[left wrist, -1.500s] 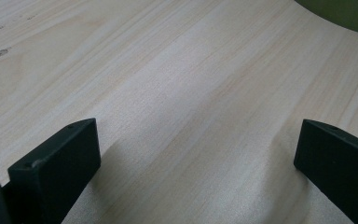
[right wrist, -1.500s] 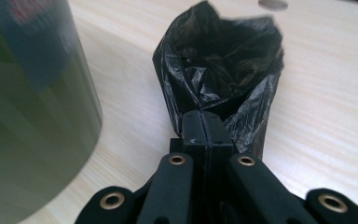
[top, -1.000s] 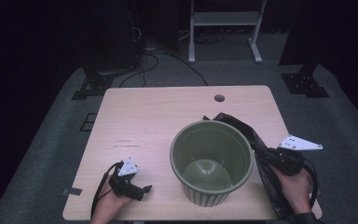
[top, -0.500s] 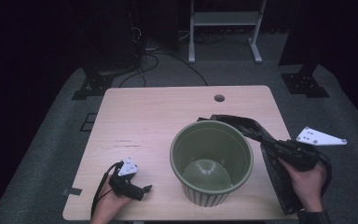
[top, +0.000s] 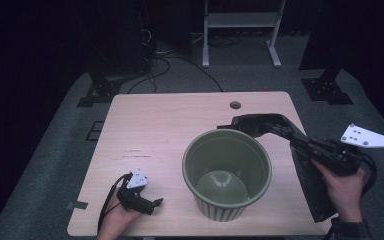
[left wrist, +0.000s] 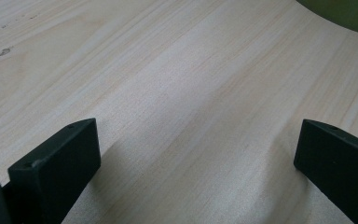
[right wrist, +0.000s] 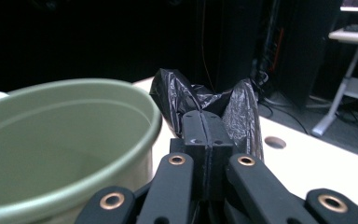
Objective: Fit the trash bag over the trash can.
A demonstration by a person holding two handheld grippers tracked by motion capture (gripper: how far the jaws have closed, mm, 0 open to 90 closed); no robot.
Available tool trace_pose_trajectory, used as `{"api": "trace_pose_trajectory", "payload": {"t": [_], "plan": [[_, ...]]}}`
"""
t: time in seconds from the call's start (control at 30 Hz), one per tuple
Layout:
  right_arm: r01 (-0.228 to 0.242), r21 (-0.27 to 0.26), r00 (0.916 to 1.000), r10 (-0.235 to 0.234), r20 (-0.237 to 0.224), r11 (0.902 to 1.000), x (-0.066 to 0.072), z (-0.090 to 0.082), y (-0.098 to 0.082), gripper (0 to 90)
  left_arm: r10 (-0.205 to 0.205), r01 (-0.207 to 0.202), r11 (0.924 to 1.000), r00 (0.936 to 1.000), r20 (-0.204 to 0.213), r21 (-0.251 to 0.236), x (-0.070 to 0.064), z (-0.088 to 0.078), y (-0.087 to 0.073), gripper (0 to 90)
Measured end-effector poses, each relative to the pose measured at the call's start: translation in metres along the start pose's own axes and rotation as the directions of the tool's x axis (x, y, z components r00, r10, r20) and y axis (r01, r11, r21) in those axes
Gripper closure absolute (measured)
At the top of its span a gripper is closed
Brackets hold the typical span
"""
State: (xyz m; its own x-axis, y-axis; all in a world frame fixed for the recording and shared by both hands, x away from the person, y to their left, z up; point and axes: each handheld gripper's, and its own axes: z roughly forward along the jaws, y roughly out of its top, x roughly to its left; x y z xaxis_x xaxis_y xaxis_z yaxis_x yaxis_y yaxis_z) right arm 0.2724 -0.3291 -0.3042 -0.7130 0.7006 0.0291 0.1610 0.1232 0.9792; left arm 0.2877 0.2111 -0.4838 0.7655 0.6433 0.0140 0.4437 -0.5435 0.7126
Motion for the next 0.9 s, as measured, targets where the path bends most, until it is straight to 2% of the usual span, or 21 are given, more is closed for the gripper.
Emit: {"api": "trace_pose_trajectory", "payload": {"t": [0.5, 0.9], "plan": [[0.053, -0.094, 0.9958, -0.059, -0.069, 0.9942, 0.010, -0.015, 0.044, 90.0, -0.003, 0.003, 1.0000, 1.0000, 0.000, -0.004, 0.000, 0.000, 0.000, 0.0], [0.086, -0.158, 0.9885, -0.104, -0.110, 0.9837, 0.030, -0.050, 0.059, 90.0, -0.006, 0.006, 1.0000, 1.0000, -0.006, -0.002, 0.000, 0.000, 0.000, 0.0]]}}
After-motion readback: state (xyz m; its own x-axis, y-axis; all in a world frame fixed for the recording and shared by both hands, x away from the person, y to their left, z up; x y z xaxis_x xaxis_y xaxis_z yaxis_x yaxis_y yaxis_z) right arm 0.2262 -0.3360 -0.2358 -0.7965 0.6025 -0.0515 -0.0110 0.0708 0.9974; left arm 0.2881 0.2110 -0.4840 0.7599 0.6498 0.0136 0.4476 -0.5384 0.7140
